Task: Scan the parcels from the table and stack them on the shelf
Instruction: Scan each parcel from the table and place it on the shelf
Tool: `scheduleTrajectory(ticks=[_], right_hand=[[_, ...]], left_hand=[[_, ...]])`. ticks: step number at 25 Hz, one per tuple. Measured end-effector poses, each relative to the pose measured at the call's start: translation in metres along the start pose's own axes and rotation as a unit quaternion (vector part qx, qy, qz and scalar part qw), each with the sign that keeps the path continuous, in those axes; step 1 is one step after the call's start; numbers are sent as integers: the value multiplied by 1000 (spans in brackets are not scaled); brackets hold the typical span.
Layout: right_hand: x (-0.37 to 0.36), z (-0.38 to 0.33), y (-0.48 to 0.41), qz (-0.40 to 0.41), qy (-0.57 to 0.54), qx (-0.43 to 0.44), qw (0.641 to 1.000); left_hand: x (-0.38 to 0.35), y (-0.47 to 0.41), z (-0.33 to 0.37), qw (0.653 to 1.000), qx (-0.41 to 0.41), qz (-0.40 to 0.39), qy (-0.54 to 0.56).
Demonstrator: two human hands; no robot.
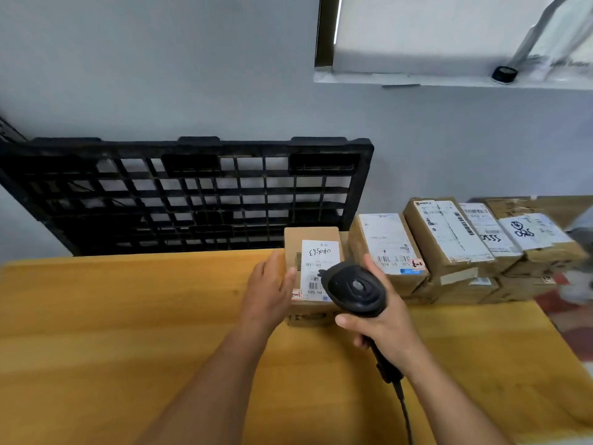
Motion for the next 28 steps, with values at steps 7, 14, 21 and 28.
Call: scheduleTrajectory(ticks=[7,14,21,28], right_hand=[[-8,22,-16,6,21,-41,999],[-11,17,-6,-27,-21,-34,999],[3,-27,23,-60,-48,31,997],[10,-93,84,-116,-116,137,977]], left_hand=[[-48,-26,-45,981,86,-119,129],[-43,20,-38,936,109,-130,310],[8,52,-26,938,74,-90,327],[75,82,8,953,23,21,302]])
Point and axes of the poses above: each hand's wrist, its own y-axis away from the middle knuckle, its own x-axis out of the back of the hand, z = x × y, the point moved 6 cm from there along -y, towards the middle knuckle, and after that the axes turned 1 degree about x, right-handed, at the moved point
